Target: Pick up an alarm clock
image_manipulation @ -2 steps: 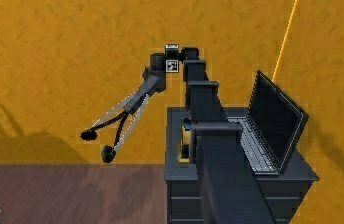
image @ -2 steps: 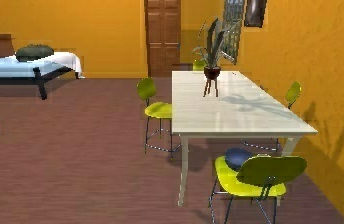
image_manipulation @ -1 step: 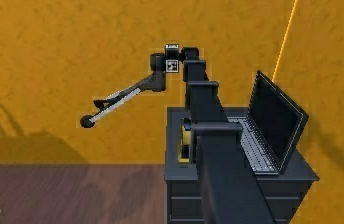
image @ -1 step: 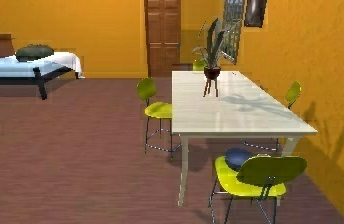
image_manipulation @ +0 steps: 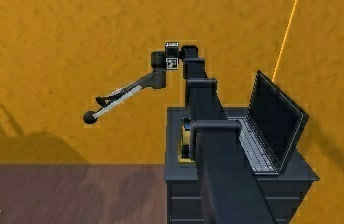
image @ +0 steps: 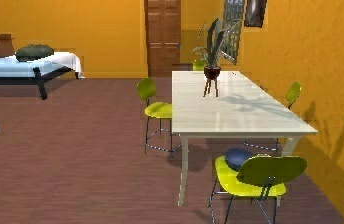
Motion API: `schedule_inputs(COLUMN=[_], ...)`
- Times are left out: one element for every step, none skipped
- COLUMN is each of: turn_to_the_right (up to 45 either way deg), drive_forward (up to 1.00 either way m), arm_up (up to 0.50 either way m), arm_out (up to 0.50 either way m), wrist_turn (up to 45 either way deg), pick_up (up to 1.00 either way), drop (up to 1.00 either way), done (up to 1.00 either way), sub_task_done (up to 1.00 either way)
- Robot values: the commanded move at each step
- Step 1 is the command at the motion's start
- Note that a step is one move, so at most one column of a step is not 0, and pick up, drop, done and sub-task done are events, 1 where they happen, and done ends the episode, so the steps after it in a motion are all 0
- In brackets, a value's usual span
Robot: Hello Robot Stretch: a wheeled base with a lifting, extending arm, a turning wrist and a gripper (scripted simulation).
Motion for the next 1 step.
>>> schedule_inputs(turn_to_the_right=[0.0], drive_forward=[0.00], arm_up=[0.00], arm_out=[0.00], wrist_turn=[45.0], pick_up=[0.00], drop=[0.00], done=[0.00], sub_task_done=[0.00])
